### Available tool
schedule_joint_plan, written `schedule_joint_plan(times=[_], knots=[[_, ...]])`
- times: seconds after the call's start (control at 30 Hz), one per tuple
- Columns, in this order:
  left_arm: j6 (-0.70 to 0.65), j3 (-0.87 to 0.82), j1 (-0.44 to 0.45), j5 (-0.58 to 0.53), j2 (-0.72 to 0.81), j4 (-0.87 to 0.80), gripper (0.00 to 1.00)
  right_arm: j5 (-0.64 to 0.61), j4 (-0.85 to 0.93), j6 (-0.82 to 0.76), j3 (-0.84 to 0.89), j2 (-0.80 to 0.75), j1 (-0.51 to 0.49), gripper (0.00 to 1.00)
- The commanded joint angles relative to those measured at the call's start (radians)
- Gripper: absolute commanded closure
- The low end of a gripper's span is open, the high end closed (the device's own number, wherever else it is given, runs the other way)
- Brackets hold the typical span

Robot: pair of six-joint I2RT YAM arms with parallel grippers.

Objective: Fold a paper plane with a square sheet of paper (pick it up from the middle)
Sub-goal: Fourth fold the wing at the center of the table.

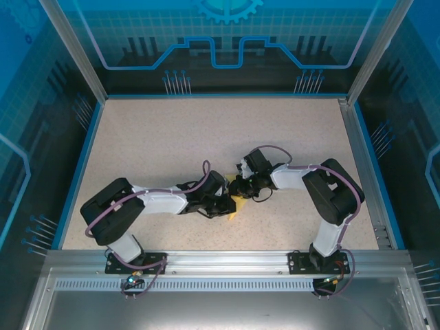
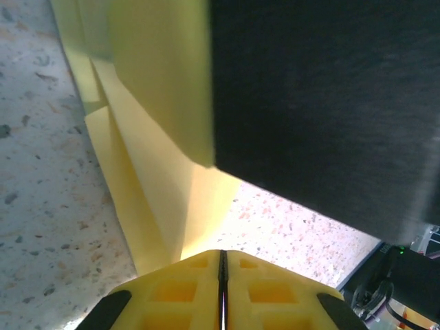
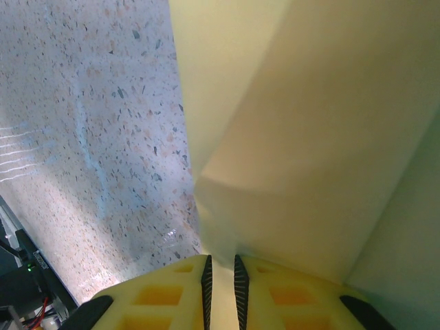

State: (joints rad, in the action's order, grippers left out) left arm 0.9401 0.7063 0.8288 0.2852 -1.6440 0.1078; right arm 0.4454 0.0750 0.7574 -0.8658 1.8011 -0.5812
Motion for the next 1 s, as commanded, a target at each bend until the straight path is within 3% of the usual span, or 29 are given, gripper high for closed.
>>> schedule_joint_plan(times=[0.0, 0.27, 0.97], knots=[[-0.007, -0.007, 0.005, 0.002, -0.032, 0.016, 0.89, -0.041, 0.035, -0.017, 0.019, 0.047, -0.019, 0.79], [0.017, -0.075, 0.006, 0.005, -0.031, 0.032, 0.9, -0.039, 0.04, -0.02, 0.015, 0.054, -0.019, 0.79], [0.091, -0.147, 0.017, 0.137, -0.037, 0.119, 0.88, -0.054, 0.045, -0.017, 0.017, 0.063, -0.02, 0.79]])
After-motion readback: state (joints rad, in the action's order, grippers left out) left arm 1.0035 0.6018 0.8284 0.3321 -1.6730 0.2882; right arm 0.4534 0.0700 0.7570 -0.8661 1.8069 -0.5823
